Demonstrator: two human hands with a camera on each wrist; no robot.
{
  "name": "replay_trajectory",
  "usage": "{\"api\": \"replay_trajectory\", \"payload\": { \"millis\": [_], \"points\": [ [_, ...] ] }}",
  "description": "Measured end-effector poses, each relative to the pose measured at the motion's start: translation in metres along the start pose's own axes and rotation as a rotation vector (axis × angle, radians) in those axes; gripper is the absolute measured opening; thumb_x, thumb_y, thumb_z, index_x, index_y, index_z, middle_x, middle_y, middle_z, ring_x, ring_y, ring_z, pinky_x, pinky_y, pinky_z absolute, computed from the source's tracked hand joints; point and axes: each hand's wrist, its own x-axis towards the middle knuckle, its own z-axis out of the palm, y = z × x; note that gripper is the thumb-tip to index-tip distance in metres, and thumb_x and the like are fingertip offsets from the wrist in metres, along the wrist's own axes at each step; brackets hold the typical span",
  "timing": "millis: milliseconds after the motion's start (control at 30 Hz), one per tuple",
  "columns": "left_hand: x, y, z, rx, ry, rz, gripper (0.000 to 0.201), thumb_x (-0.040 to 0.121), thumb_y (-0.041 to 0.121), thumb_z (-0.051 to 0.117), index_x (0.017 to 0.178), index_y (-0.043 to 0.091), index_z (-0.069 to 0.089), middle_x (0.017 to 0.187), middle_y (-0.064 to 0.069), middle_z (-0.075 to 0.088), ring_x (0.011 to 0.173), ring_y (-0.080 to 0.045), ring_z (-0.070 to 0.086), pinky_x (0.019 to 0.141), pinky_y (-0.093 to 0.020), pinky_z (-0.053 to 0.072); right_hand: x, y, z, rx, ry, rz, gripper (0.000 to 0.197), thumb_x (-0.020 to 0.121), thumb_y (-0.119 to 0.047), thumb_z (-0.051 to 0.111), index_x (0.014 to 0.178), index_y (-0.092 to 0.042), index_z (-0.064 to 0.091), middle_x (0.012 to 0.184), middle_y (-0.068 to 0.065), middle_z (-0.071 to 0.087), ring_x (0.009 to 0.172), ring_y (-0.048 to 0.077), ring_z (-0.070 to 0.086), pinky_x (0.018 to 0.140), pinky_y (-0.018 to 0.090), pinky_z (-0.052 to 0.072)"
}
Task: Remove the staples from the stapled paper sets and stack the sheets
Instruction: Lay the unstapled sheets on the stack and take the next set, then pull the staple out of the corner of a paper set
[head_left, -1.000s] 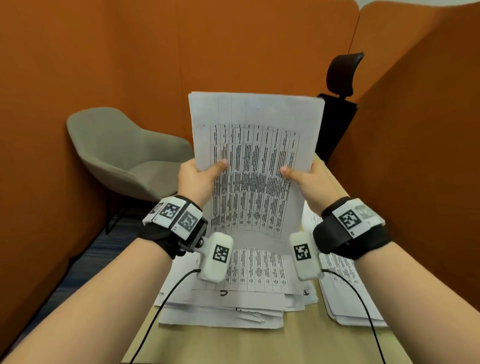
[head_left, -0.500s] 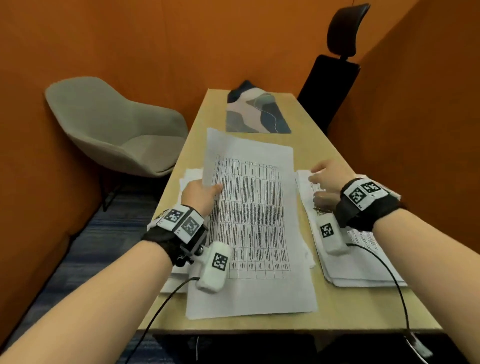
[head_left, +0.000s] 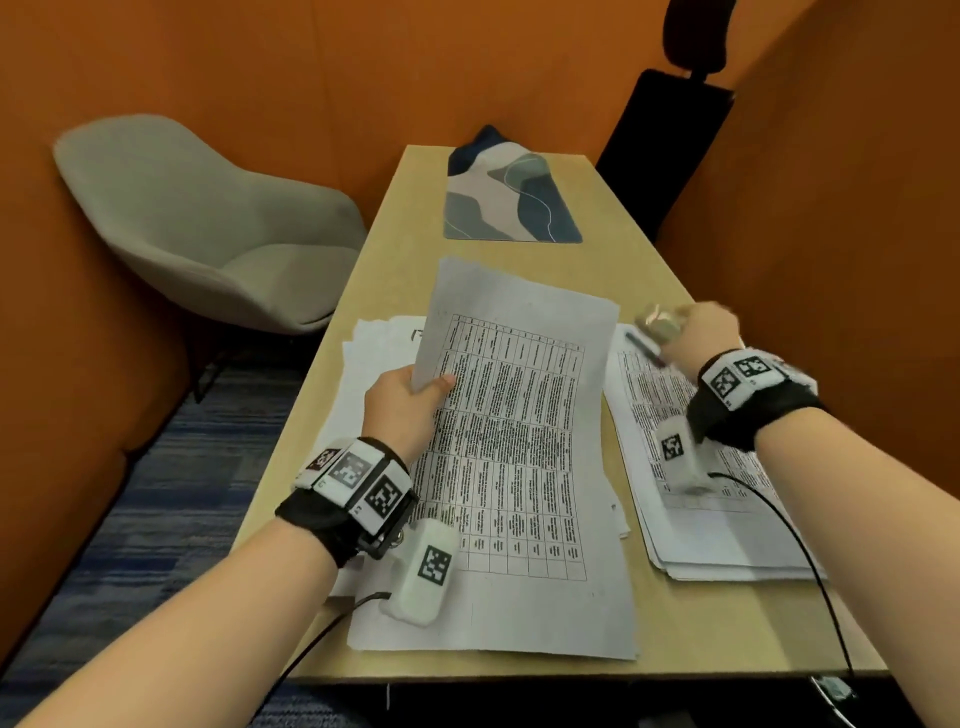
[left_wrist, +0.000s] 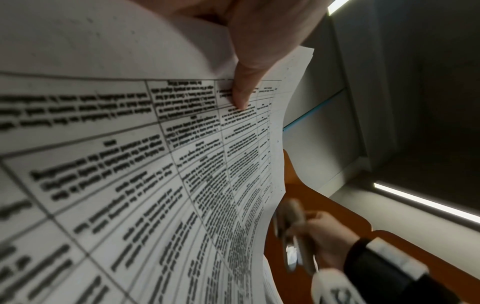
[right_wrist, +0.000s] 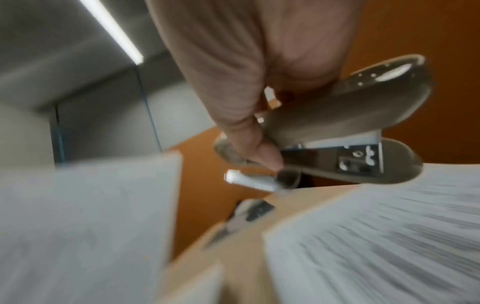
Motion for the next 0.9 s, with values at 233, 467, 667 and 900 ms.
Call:
{"api": "replay_trajectory", "payload": {
  "millis": [233, 467, 667, 900],
  "points": [
    [-0.002, 0.001, 0.006, 0.037, -0.004, 0.086, 0.01, 0.091, 0.023, 0.058, 0.089, 0.015, 0.062, 0.08, -0.005, 0.061, 0.077, -0.021, 0.054, 0.063, -0.024, 0.043, -0.019, -0.06, -0.053, 1.207, 0.329, -0.173, 0.023, 0.076, -0.008, 0.069, 0.091, -0.016, 0.054, 0.085, -0.004, 0.061, 0.081, 0.014, 0.06, 0.074, 0.029, 0.05],
    [-0.005, 0.002, 0.007, 0.023, 0.011, 0.136, 0.014, 0.091, 0.021, 0.058, 0.092, 0.01, 0.066, 0.079, -0.003, 0.063, 0.076, -0.02, 0.056, 0.061, -0.017, 0.041, -0.035, -0.08, -0.023, 1.29, 0.202, -0.165, 0.018, 0.076, -0.012, 0.069, 0.082, -0.022, 0.056, 0.079, -0.003, 0.063, 0.075, 0.015, 0.062, 0.078, 0.037, 0.052],
    [-0.007, 0.001, 0.004, -0.028, -0.001, 0.146, 0.019, 0.09, 0.022, 0.058, 0.072, 0.021, 0.058, 0.077, -0.006, 0.061, 0.073, -0.019, 0.052, 0.063, -0.025, 0.042, -0.036, -0.084, -0.025, 1.307, 0.239, -0.053, 0.011, 0.078, -0.022, 0.068, 0.073, -0.021, 0.059, 0.069, 0.006, 0.062, 0.059, 0.025, 0.06, 0.064, 0.045, 0.056],
    [-0.009, 0.001, 0.002, -0.026, 0.004, 0.174, 0.009, 0.09, 0.022, 0.058, 0.082, 0.02, 0.062, 0.071, 0.008, 0.059, 0.066, -0.008, 0.054, 0.054, -0.007, 0.041, -0.021, -0.086, -0.028, 1.314, 0.323, 0.06, 0.046, 0.053, -0.063, 0.062, 0.074, -0.022, 0.065, 0.081, 0.008, 0.071, 0.077, 0.031, 0.069, 0.073, 0.055, 0.055]
  ]
}}
